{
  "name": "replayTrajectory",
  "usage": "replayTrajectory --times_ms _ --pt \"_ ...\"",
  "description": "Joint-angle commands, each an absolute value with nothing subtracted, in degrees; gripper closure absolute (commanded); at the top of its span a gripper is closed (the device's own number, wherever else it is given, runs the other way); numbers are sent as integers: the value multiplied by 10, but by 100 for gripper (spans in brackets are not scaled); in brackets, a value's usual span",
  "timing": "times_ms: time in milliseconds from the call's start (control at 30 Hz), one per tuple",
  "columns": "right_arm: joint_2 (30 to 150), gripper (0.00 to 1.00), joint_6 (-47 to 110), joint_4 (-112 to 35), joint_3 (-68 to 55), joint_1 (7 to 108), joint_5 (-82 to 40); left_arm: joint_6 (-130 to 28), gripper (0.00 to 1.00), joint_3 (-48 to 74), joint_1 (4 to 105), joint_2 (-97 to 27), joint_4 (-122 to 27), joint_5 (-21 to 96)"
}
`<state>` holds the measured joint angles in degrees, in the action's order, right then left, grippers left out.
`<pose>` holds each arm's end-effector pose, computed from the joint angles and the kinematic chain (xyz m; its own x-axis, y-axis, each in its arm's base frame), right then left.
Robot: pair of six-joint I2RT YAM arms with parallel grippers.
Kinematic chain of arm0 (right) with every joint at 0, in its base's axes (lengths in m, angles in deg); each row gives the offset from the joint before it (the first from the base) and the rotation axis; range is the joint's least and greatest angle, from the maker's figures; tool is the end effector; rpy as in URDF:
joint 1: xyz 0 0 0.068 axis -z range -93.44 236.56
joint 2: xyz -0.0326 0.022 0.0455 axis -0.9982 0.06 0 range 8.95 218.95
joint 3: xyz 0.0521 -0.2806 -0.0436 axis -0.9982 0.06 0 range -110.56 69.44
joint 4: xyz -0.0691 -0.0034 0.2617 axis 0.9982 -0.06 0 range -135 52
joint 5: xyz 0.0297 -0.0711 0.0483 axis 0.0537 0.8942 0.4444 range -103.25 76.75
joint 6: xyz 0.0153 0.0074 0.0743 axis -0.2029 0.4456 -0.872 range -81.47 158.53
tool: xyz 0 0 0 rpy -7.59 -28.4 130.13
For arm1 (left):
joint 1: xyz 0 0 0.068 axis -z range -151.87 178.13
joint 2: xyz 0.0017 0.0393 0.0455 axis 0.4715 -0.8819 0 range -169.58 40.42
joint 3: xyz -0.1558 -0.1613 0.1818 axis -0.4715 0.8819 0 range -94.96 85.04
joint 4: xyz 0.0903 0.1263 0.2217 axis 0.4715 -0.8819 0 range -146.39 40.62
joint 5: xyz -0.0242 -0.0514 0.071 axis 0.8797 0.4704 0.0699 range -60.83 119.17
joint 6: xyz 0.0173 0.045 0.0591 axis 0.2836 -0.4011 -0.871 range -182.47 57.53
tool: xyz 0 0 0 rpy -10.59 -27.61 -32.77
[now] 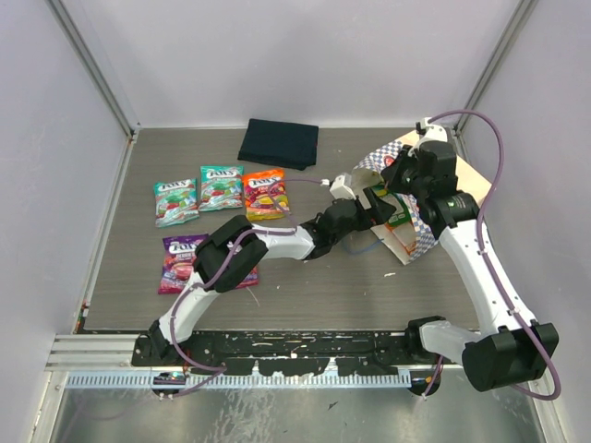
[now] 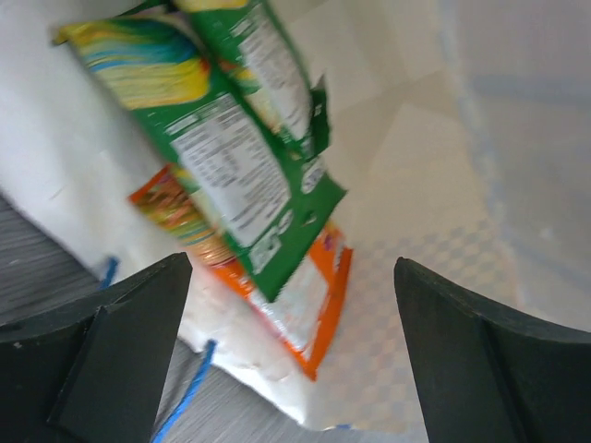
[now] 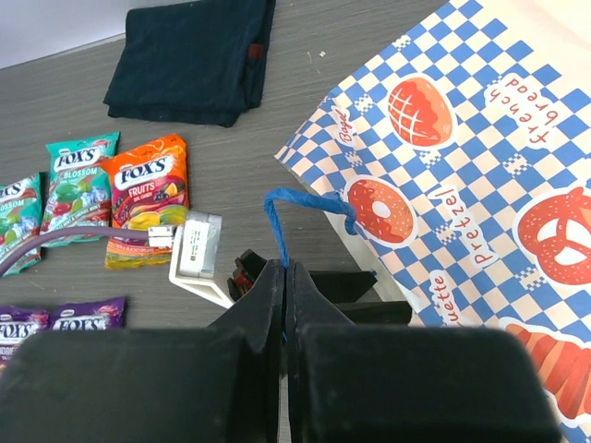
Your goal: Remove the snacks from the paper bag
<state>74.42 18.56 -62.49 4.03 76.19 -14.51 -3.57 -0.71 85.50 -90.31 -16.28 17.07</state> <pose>0.2797 0.0525 0.3708 -0.4523 0.2643 -0.8518 -0.0480 0.9465 0.3192 0.3133 -0.4642 0.1601 -0.6677 -0.5098 -0.5425 0.2732 0.5100 -0.8156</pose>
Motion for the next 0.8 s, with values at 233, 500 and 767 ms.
replayTrajectory --times_ms 233,500,767 --pt "714 99 169 -588 22 770 -137 46 22 -100 863 -924 -238 125" --pt "705 99 165 -585 25 772 -133 20 30 -168 863 -977 -317 100" --pt "707 99 161 -575 33 773 -140 15 30 -194 861 -1006 -319 89"
